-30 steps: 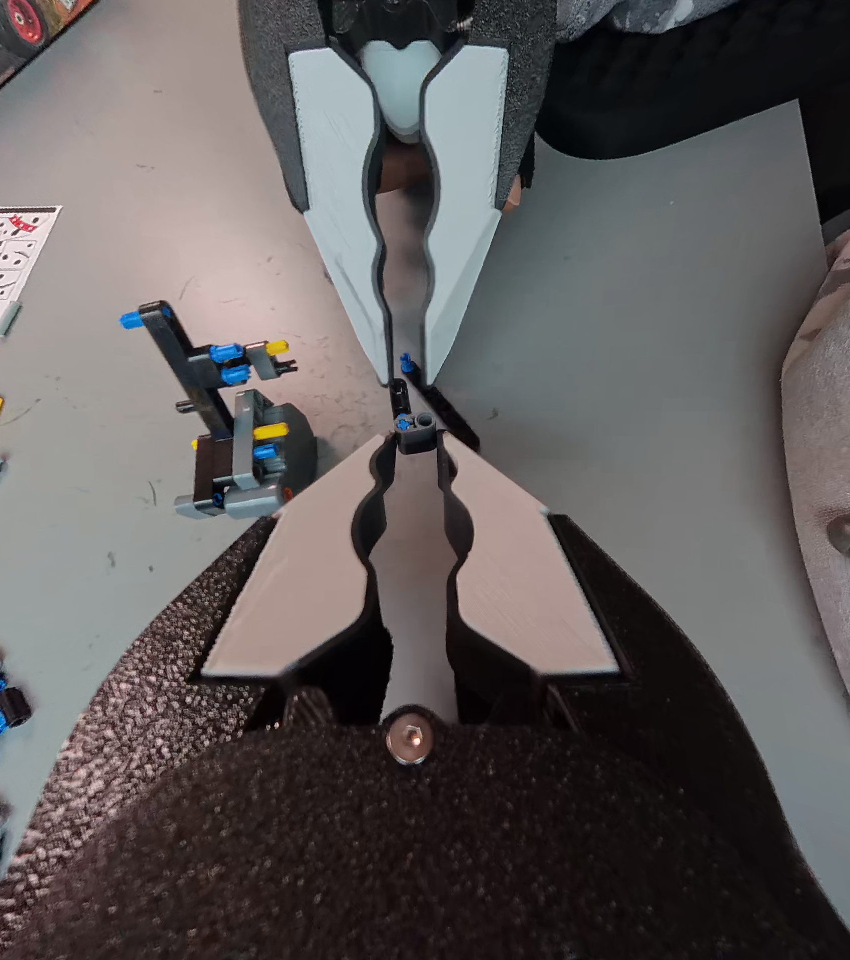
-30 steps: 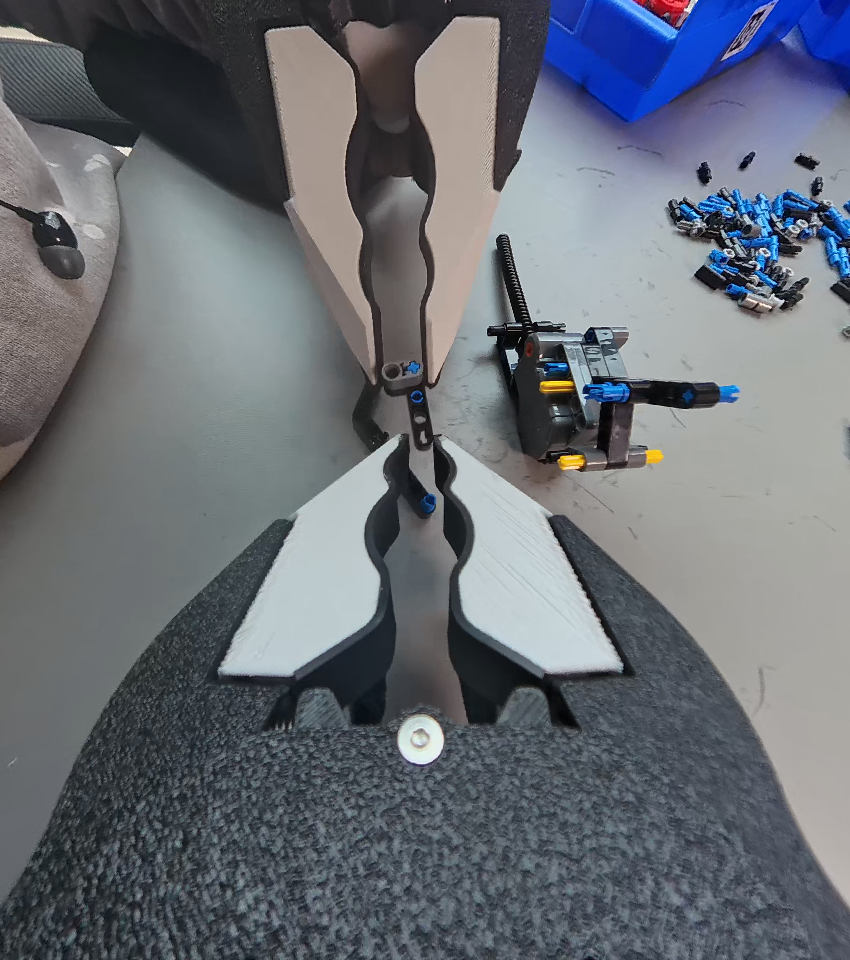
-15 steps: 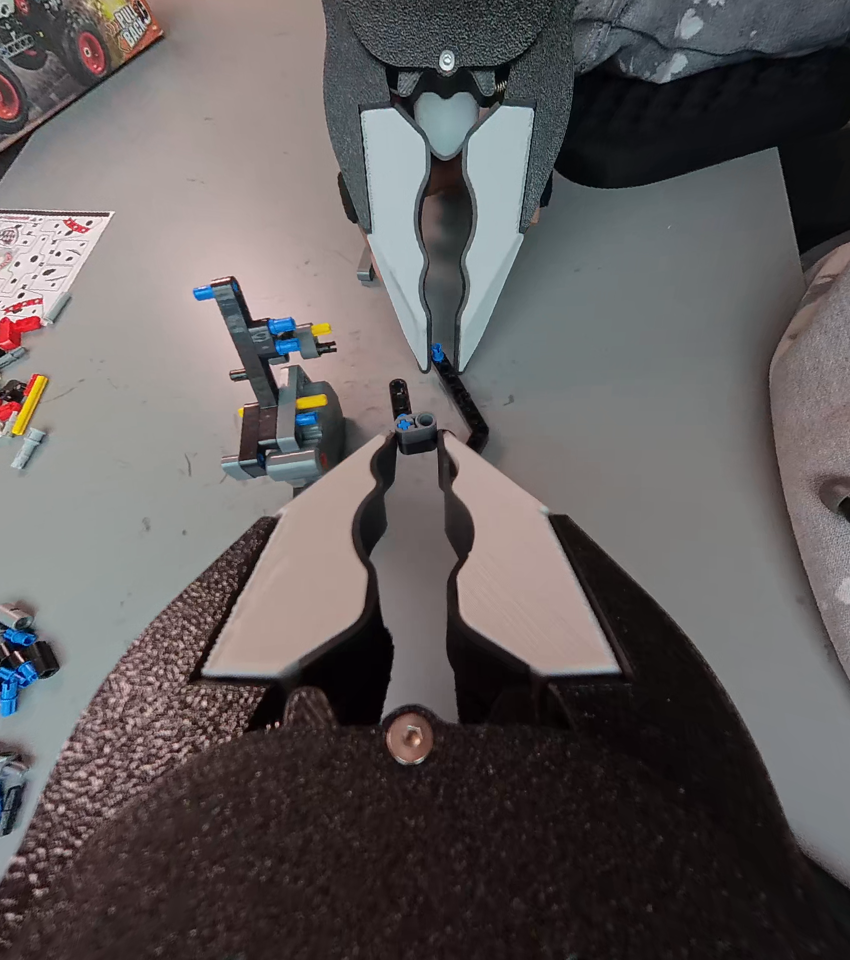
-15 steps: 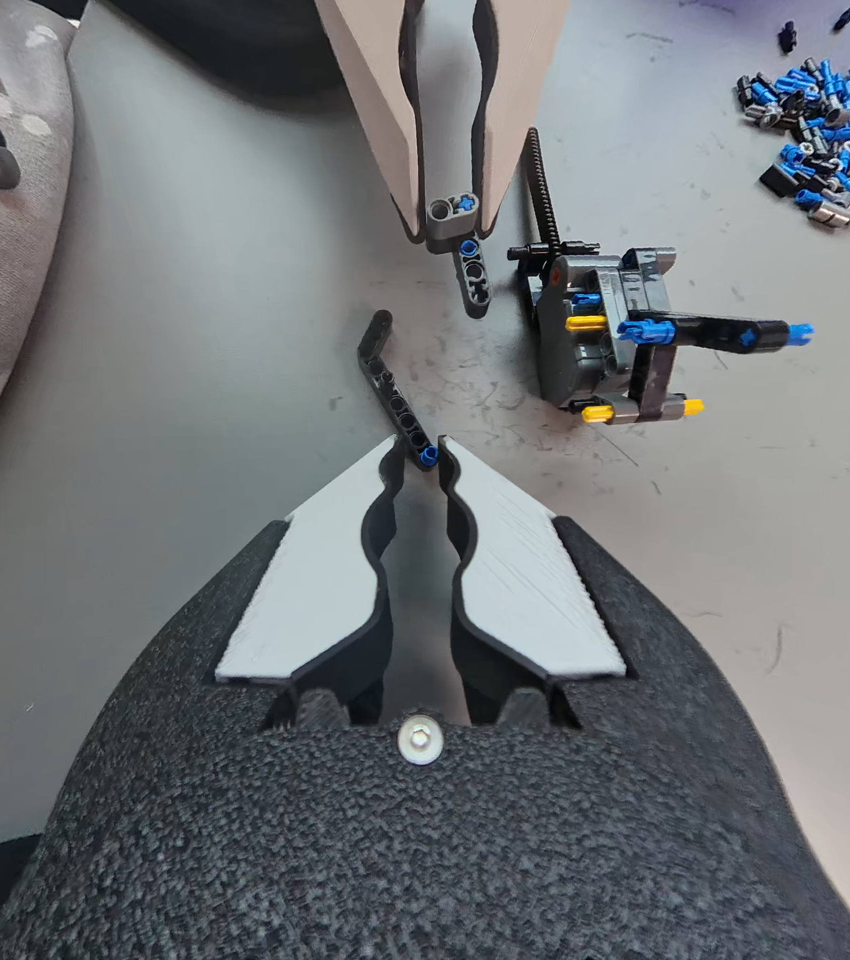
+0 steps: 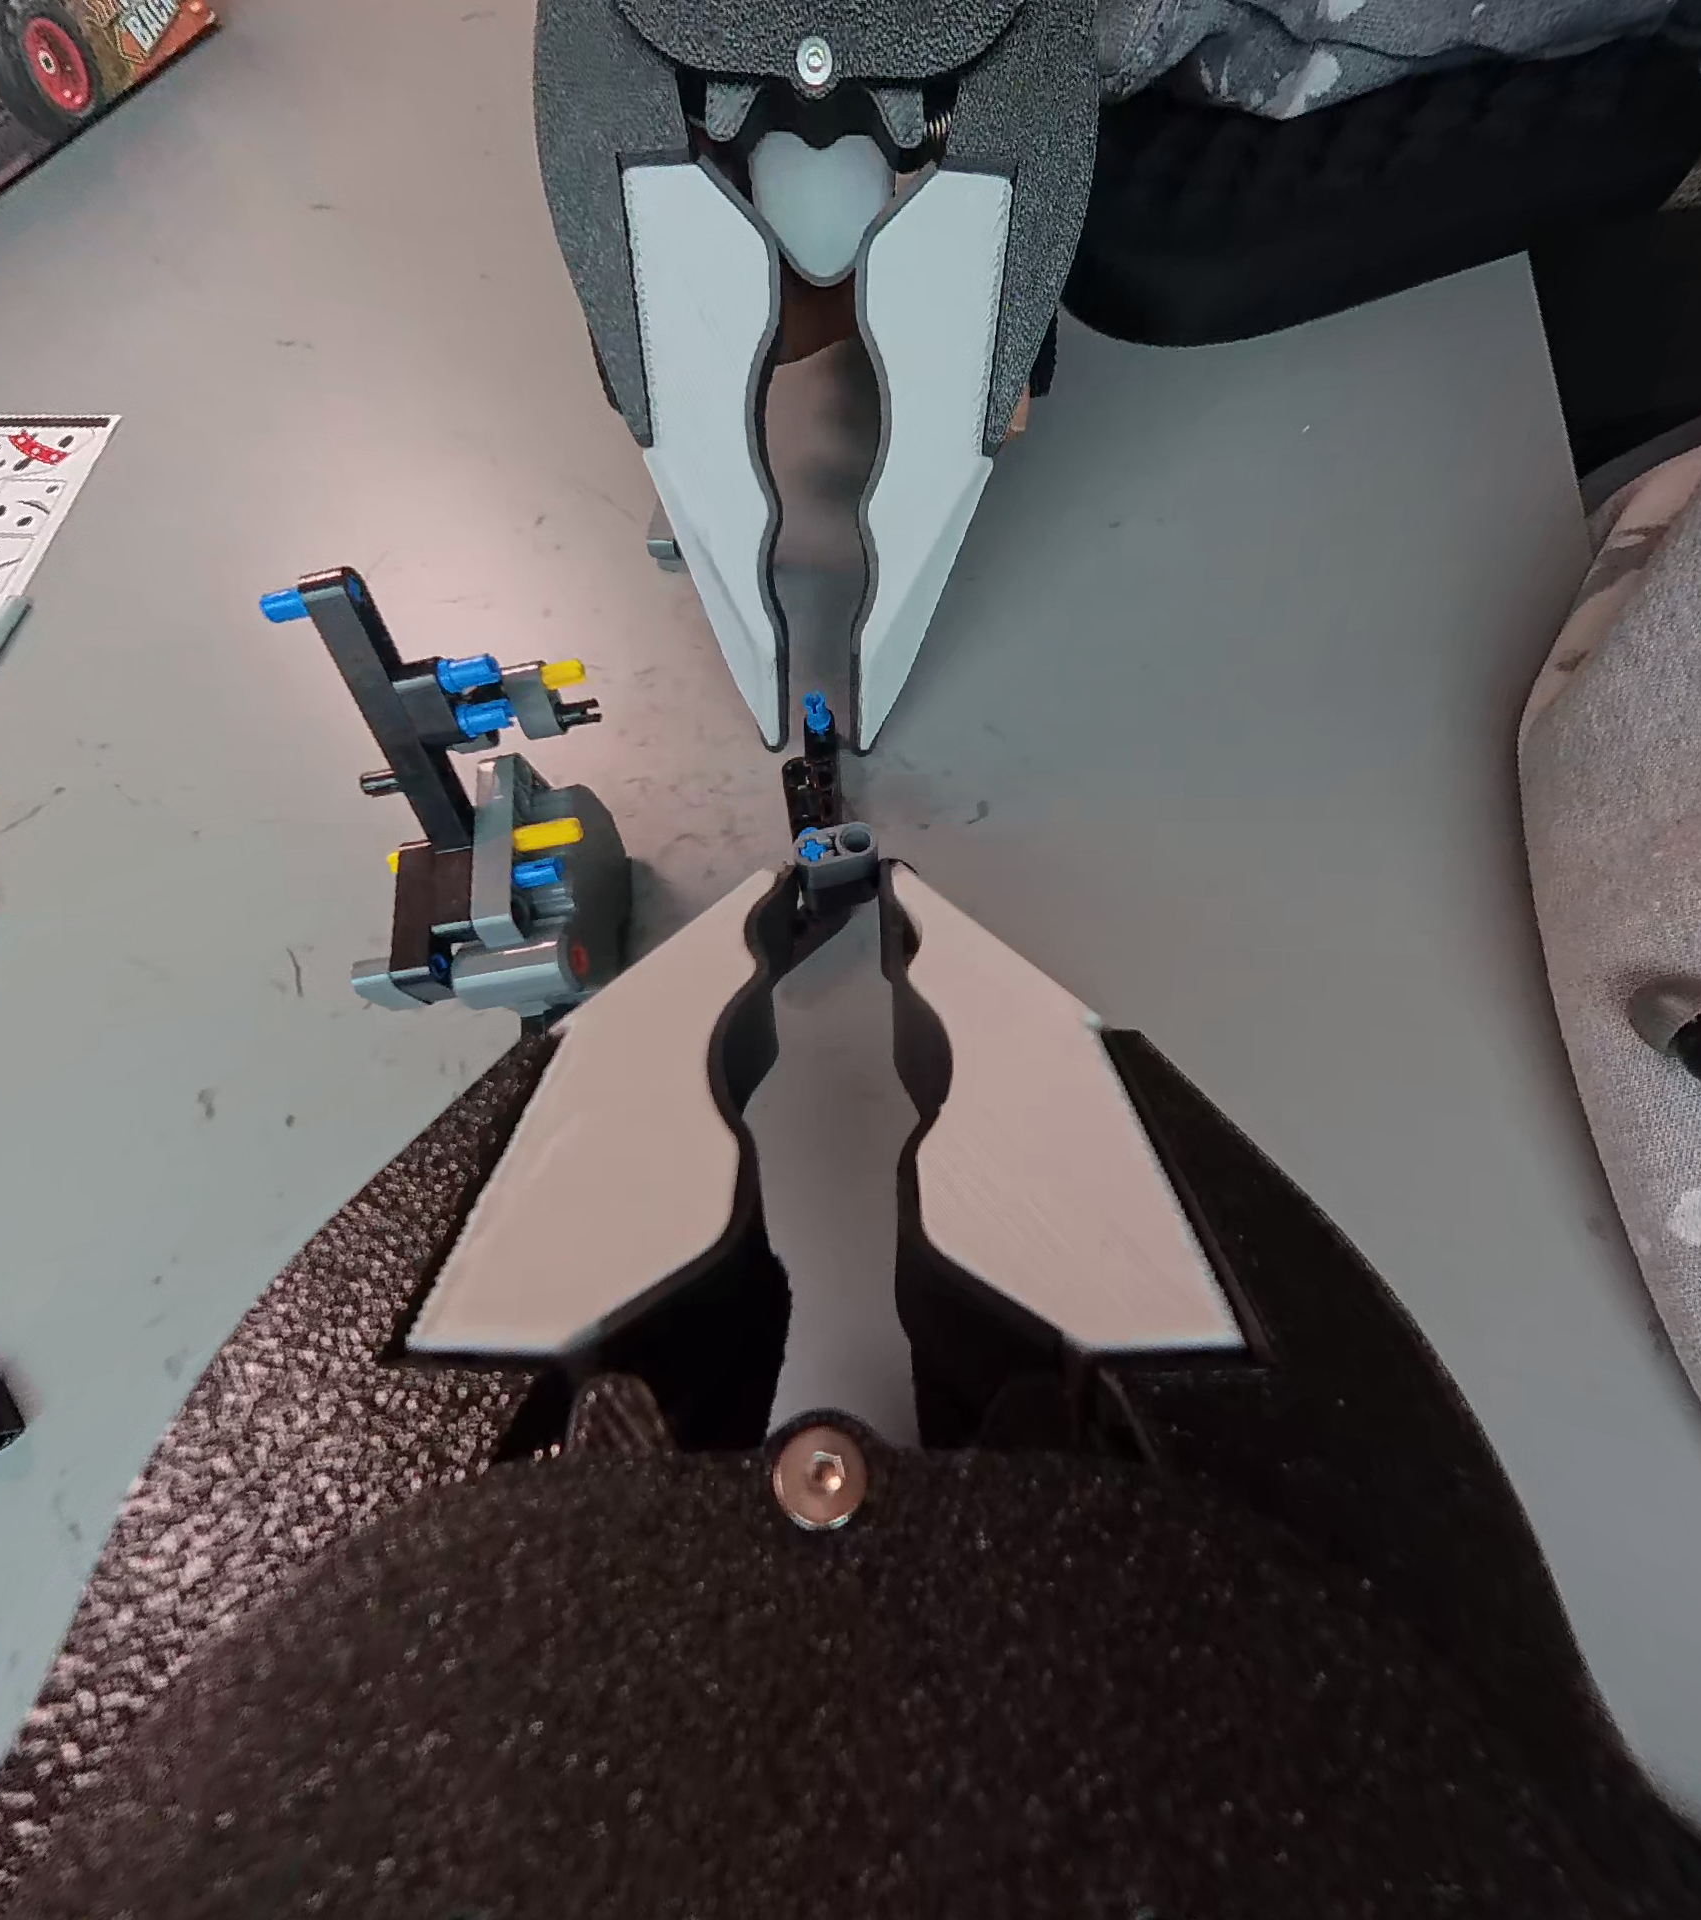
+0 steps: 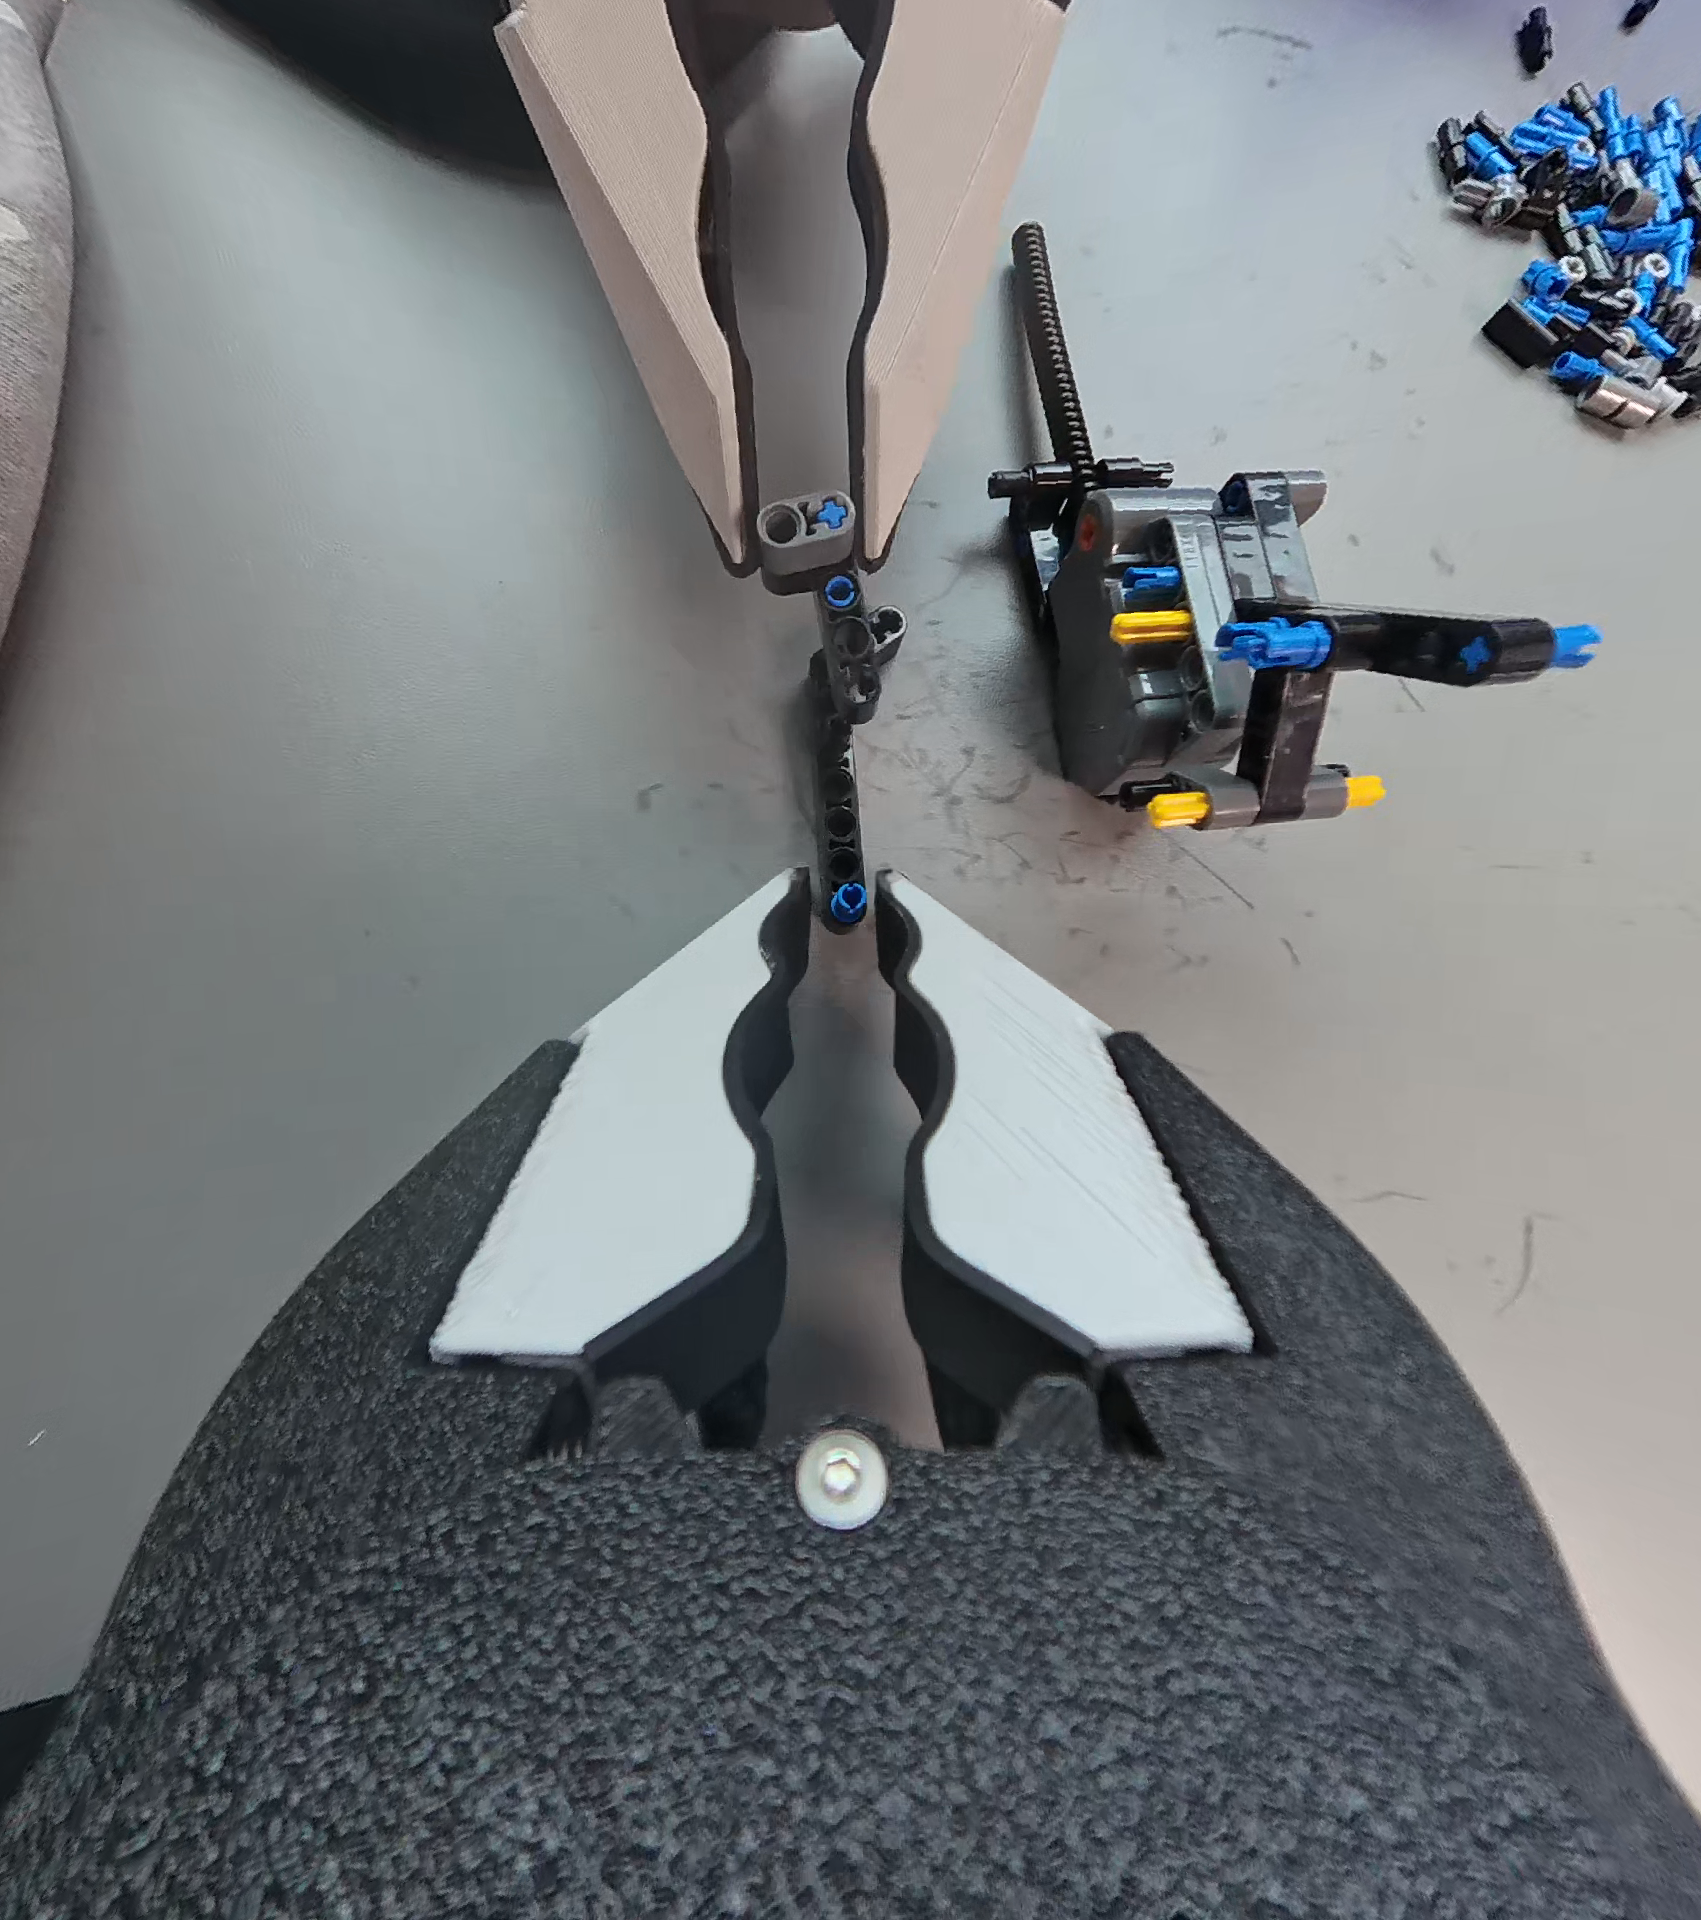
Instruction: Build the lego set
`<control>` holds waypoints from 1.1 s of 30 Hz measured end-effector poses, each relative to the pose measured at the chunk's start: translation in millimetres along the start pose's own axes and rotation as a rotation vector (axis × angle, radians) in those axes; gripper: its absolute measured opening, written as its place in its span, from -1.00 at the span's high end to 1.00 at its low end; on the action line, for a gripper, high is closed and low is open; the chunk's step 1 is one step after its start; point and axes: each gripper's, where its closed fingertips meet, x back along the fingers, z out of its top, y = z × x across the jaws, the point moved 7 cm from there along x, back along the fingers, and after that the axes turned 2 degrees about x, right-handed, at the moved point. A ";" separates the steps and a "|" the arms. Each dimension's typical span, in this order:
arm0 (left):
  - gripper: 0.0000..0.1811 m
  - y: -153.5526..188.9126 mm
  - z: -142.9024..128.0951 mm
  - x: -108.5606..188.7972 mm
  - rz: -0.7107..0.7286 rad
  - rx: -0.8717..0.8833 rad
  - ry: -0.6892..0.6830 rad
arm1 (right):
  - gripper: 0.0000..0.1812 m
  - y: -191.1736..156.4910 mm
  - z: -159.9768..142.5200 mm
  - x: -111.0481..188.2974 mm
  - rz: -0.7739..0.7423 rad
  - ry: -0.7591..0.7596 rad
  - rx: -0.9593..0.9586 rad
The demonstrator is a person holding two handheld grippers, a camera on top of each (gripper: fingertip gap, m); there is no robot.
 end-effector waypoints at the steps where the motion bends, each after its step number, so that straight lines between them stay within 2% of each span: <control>1: 0.83 0.3 0.4 0.1 -0.002 0.001 0.004 | 0.81 0.6 0.8 1.0 -0.007 0.011 0.001; 4: 0.82 1.9 4.5 2.2 -0.012 -0.005 0.043 | 0.67 3.9 10.0 7.4 -0.032 0.096 -0.008; 7: 0.82 5.6 13.5 7.0 -0.050 -0.001 0.129 | 0.65 3.0 25.9 15.1 -0.024 0.237 -0.015; 12: 0.82 8.1 26.5 18.5 -0.080 -0.001 0.275 | 0.91 -5.9 42.2 21.4 0.040 0.387 -0.005; 17: 0.82 5.7 32.8 28.4 -0.101 0.041 0.376 | 0.92 -5.5 50.3 29.3 0.056 0.520 -0.036; 21: 0.85 0.2 29.8 29.2 -0.075 0.064 0.368 | 0.92 0.2 46.3 29.7 0.024 0.477 -0.046; 25: 0.76 -2.1 27.0 26.7 -0.079 0.099 0.347 | 0.92 0.8 40.0 25.0 -0.036 0.369 0.003; 33: 0.82 -1.3 27.3 21.0 -0.056 0.083 0.304 | 0.92 -1.9 43.2 22.6 -0.064 0.336 0.034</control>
